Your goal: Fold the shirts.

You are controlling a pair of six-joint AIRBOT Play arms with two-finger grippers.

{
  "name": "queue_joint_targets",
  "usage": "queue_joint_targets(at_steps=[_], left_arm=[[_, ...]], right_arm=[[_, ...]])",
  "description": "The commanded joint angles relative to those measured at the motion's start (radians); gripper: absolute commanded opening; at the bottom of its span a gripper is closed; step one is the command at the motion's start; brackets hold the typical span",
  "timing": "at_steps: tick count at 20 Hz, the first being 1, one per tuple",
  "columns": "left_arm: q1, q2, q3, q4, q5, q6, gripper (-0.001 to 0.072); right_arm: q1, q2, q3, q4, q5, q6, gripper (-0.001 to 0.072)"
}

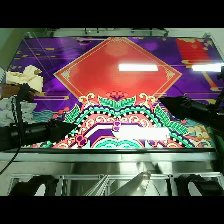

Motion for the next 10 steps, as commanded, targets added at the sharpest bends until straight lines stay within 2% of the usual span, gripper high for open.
queue_joint_targets(at_steps=[1, 4, 6, 7, 8, 9, 10], left_arm=[[0.001, 0.001, 0.0, 0.0, 0.0, 0.001, 0.0022], [0.011, 0.0, 0.006, 0.005, -0.026, -0.017, 0.001], [0.073, -0.048, 0.103, 0.104, -0.032, -0.018, 0.0014], [0.13, -0.108, 0.197, 0.197, -0.019, -0.018, 0.0085], [0.189, -0.179, 0.295, 0.278, -0.013, -0.016, 0.0347], [0.248, -0.272, 0.41, 0.354, -0.008, -0.006, 0.064], [0.294, -0.373, 0.522, 0.416, -0.001, -0.003, 0.072]], right_arm=[[0.001, 0.001, 0.0, 0.0, 0.0, 0.001, 0.002], [0.001, 0.001, 0.0, 0.0, 0.0, 0.001, 0.0019], [0.001, 0.001, 0.0, 0.0, 0.0, 0.001, 0.0019], [0.001, 0.001, 0.0, 0.0, 0.0, 0.001, 0.0019], [0.001, 0.001, 0.0, 0.0, 0.0, 0.001, 0.0019], [0.001, 0.001, 0.0, 0.0, 0.0, 0.001, 0.0019], [0.001, 0.0, 0.0, 0.0, 0.0, 0.001, 0.002]])
